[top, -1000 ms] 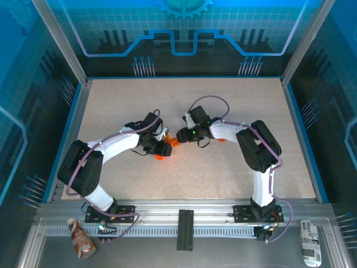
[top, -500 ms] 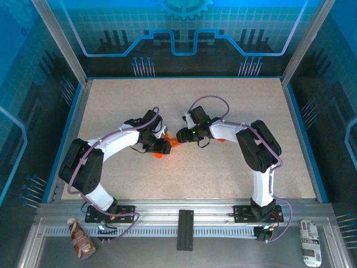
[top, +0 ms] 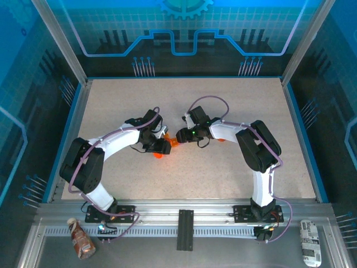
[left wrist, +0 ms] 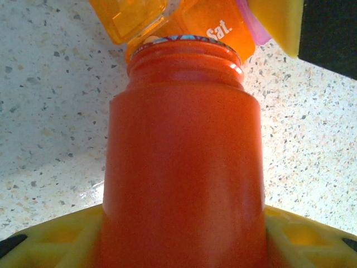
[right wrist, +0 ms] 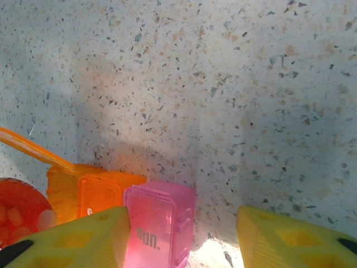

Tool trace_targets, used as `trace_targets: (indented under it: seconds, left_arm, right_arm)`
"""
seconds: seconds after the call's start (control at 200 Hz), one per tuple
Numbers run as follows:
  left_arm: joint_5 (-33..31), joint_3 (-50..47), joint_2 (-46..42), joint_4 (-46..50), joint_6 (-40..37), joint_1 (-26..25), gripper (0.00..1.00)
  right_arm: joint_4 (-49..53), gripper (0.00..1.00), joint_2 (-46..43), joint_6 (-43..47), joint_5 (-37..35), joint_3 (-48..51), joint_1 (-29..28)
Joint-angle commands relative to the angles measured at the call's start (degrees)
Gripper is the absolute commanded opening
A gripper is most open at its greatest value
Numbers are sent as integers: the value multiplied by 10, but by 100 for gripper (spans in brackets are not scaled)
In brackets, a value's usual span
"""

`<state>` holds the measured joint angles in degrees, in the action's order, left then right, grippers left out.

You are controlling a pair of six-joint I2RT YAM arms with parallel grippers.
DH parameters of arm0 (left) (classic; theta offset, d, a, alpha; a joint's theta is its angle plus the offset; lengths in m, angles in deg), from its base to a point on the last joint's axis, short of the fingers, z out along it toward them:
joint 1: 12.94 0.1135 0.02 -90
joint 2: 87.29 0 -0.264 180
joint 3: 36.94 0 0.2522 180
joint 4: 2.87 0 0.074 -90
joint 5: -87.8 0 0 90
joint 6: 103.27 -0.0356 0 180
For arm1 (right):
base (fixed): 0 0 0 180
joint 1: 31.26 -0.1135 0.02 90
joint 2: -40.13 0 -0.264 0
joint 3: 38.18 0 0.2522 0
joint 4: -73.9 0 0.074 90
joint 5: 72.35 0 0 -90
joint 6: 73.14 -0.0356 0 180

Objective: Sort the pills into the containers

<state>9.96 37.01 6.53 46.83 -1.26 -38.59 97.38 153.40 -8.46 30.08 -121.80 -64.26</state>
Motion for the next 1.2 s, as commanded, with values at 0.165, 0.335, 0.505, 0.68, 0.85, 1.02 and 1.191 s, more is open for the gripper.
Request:
trace_targets:
  seconds: [0.165, 0.335, 0.505, 0.68, 0.85, 1.02, 1.191]
  left_arm:
    - [20, 13, 7, 9, -13, 6, 0]
    - [28, 2, 4, -1, -11, 6, 0]
    - [25, -10, -10, -15, -12, 7, 0]
    - [28, -28, -25, -40, -16, 7, 0]
    - [37, -57, -44, -74, -17, 7, 0]
    - [44, -80, -70, -105, -22, 7, 0]
    - [48, -95, -94, -127, -25, 7, 0]
  right_arm:
    - [4, 54, 12, -5, -5, -13, -9]
    - [7, 54, 13, -6, -3, -17, -9]
    - [9, 54, 11, -8, -3, -18, -9]
    - [8, 54, 13, -12, -3, -18, -9]
    - [8, 54, 14, -15, -1, -18, -9]
    - [9, 55, 13, -15, -1, -19, -9]
    - [12, 55, 10, -17, 0, -24, -7]
